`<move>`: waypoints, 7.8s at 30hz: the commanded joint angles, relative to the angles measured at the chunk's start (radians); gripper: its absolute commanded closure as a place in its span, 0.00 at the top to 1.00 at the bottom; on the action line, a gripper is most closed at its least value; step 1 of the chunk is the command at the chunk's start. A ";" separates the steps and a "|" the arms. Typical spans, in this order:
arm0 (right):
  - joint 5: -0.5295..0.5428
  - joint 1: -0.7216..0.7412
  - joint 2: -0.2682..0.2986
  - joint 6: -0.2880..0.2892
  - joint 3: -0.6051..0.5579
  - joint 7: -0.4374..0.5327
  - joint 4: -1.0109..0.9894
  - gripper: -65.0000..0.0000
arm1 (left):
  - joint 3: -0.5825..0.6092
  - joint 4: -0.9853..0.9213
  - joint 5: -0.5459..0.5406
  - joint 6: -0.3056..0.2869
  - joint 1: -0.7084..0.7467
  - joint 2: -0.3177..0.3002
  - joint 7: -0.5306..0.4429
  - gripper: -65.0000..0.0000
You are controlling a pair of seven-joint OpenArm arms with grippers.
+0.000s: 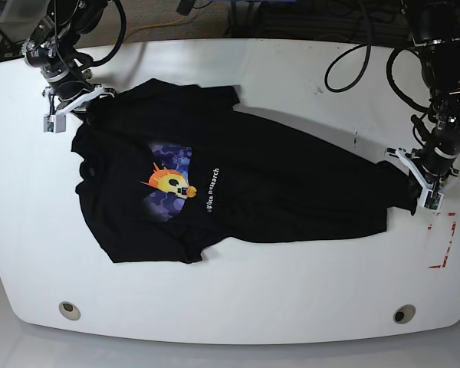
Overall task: Fold the T-shirt properly
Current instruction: 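Pull both shoulder corners apart to stretch the shirt flat, then regrasp the shoulder corner with the left gripper, then lift the shirt by both shoulders and swing it toward the robot, then lay the shirt back down flat, pulling both shoulders apart, then open both grippers and release the shoulders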
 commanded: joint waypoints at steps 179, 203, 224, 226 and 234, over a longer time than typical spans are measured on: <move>0.145 0.517 0.475 0.015 -0.323 -0.178 -0.061 0.00 | -0.267 0.236 -0.479 -0.250 -0.339 -0.079 0.593 0.01; 0.171 -0.025 0.308 0.015 -0.169 -0.178 -0.045 0.00 | -0.361 0.229 -0.533 -0.261 0.437 -0.073 0.585 0.01; 0.171 -0.152 0.253 0.015 -0.115 -0.172 -0.048 0.08 | -0.362 0.179 -0.398 -0.291 0.502 -0.044 0.585 0.02; 0.171 -0.155 0.253 0.015 -0.117 -0.172 -0.048 0.15 | -0.353 0.179 -0.398 -0.291 0.505 -0.044 0.584 0.10; 0.177 -0.145 0.242 0.015 -0.114 -0.170 -0.041 0.76 | -0.362 0.179 -0.401 -0.291 0.461 -0.023 0.584 0.68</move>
